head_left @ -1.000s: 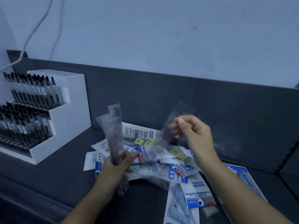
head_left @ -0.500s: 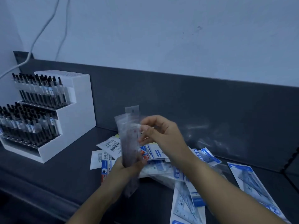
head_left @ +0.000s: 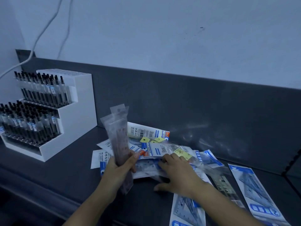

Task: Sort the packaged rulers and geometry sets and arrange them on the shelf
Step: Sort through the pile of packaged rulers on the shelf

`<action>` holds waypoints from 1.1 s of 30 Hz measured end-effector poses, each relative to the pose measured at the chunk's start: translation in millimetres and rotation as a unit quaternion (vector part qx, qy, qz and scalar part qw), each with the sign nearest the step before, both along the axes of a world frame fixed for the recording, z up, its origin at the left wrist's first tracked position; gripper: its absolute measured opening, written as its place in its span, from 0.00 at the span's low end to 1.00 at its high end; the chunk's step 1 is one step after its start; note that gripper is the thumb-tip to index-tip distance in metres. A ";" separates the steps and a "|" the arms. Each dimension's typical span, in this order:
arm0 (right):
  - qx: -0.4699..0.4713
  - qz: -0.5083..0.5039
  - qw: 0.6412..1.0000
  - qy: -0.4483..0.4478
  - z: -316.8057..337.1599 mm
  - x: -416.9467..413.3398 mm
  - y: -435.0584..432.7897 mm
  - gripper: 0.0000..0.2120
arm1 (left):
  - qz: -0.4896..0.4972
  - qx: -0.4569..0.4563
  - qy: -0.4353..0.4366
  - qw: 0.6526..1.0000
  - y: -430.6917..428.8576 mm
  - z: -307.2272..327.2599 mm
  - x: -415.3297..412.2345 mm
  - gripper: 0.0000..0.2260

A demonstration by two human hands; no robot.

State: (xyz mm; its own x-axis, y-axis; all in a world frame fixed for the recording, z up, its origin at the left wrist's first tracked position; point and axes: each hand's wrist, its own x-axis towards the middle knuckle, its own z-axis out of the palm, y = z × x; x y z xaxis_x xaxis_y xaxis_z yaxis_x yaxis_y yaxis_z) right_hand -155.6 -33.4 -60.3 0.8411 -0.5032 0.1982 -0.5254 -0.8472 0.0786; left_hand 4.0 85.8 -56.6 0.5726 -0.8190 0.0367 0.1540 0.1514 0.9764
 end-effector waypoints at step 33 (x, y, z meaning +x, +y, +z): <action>0.607 0.020 0.779 -0.155 130.0 44.0 50.7 0.14 | -0.081 -0.020 -0.140 0.987 13.9 15.5 -4.2 0.15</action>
